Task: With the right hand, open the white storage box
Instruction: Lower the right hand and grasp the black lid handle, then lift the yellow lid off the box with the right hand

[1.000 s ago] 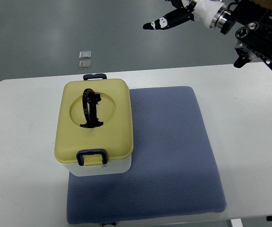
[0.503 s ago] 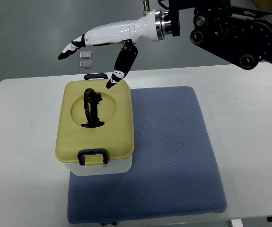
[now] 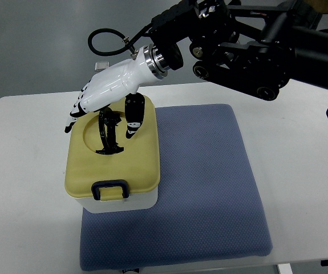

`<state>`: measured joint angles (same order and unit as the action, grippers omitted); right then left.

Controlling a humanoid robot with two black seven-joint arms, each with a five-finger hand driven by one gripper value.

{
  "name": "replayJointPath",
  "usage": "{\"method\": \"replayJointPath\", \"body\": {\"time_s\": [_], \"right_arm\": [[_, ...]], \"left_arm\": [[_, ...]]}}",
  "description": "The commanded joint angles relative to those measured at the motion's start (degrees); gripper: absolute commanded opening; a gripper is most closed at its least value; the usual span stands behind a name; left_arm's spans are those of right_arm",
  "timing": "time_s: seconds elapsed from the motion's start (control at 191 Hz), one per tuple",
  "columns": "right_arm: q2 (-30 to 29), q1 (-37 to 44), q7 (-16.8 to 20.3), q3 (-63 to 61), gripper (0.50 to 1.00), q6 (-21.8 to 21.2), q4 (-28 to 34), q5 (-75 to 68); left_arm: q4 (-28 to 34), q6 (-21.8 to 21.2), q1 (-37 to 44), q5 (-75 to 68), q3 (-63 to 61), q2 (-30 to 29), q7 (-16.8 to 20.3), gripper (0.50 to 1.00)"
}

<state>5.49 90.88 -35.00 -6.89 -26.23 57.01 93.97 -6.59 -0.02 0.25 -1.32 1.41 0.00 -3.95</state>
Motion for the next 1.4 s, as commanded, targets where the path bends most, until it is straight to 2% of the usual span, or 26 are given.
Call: {"method": "replayJointPath", "body": {"time_s": [0.0, 0.298, 0.424, 0.618, 0.743, 0.88, 0.927, 1.157, 1.236, 1.314, 1.393], "right_arm": [[-0.3, -0.4, 0.0, 0.2, 0.866, 1.3, 0.0, 1.2], [-0.3, -0.8, 0.0, 1.7, 0.838, 3.4, -0.4, 1.4], [-0.3, -1.4, 2.1, 1.7, 0.807, 3.8, -0.9, 1.5], [-0.2, -2.1, 2.1, 1.7, 0.791, 3.8, -1.6, 1.5], [-0.1, -2.6, 2.1, 1.7, 0.719, 3.8, -1.6, 1.5], [0.1, -2.7, 2.1, 1.6, 0.682, 4.5, -1.6, 1.5], [0.1, -2.7, 2.0, 1.6, 0.656, 4.6, -1.6, 1.5], [-0.2, -3.2, 2.0, 1.5, 0.637, 4.7, -1.6, 1.4], [-0.2, -3.5, 2.0, 1.5, 0.607, 4.7, -1.6, 1.4], [-0.3, -3.5, 2.0, 1.5, 0.539, 4.6, -1.6, 1.4], [-0.4, -4.0, 2.0, 1.5, 0.505, 4.6, -1.6, 1.5]], "left_arm": [[0.0, 0.0, 0.0, 0.0, 0.0, 0.0, 0.0, 1.0], [0.0, 0.0, 0.0, 0.0, 0.0, 0.0, 0.0, 1.0], [0.0, 0.0, 0.0, 0.0, 0.0, 0.0, 0.0, 1.0], [0.0, 0.0, 0.0, 0.0, 0.0, 0.0, 0.0, 1.0], [0.0, 0.0, 0.0, 0.0, 0.0, 0.0, 0.0, 1.0], [0.0, 0.0, 0.0, 0.0, 0.0, 0.0, 0.0, 1.0], [0.0, 0.0, 0.0, 0.0, 0.0, 0.0, 0.0, 1.0], [0.0, 0.0, 0.0, 0.0, 0.0, 0.0, 0.0, 1.0], [0.0, 0.0, 0.0, 0.0, 0.0, 0.0, 0.0, 1.0], [0.0, 0.0, 0.0, 0.0, 0.0, 0.0, 0.0, 1.0], [0.0, 0.0, 0.0, 0.0, 0.0, 0.0, 0.0, 1.0]]}}
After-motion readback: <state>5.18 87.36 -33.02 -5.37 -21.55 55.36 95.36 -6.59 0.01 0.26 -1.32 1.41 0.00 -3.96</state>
